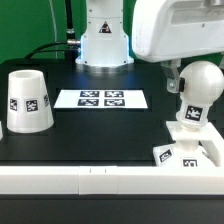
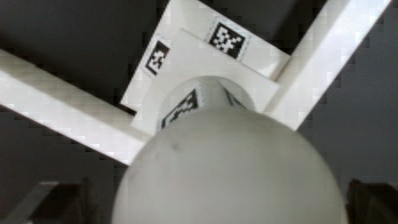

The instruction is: Assemble lamp

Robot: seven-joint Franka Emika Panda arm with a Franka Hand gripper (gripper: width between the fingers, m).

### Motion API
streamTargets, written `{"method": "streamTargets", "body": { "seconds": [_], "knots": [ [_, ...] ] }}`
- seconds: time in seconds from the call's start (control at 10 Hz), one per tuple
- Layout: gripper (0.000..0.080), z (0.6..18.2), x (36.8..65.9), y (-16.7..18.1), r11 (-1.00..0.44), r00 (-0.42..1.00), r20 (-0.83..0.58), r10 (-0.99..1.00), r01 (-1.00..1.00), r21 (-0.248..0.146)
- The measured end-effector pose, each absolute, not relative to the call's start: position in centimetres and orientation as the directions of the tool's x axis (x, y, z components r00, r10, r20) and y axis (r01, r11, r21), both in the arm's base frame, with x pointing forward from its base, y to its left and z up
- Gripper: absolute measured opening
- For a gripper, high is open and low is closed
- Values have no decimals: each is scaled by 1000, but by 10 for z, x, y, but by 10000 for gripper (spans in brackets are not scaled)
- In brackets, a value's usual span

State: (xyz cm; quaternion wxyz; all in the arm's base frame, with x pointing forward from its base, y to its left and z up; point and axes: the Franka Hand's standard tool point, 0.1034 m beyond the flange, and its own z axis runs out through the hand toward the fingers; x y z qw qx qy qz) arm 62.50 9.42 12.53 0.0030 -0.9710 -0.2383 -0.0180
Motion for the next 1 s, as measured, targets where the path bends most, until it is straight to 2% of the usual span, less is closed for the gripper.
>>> {"method": "streamTargets", "body": {
  "seconds": [0.1, 0.2, 0.7, 0.8, 1.0],
  "knots": [
    [689, 125, 625, 93, -887, 887, 38, 461, 461, 3],
    [576, 125, 625, 92, -888, 887, 38, 460, 460, 3],
    [576, 124, 625, 93, -902, 901, 39, 432, 432, -3],
    [576, 124, 625, 92, -924, 923, 43, 382, 383, -16],
    [577, 124, 627, 91, -988, 987, 63, 146, 149, -44]
  ]
}}
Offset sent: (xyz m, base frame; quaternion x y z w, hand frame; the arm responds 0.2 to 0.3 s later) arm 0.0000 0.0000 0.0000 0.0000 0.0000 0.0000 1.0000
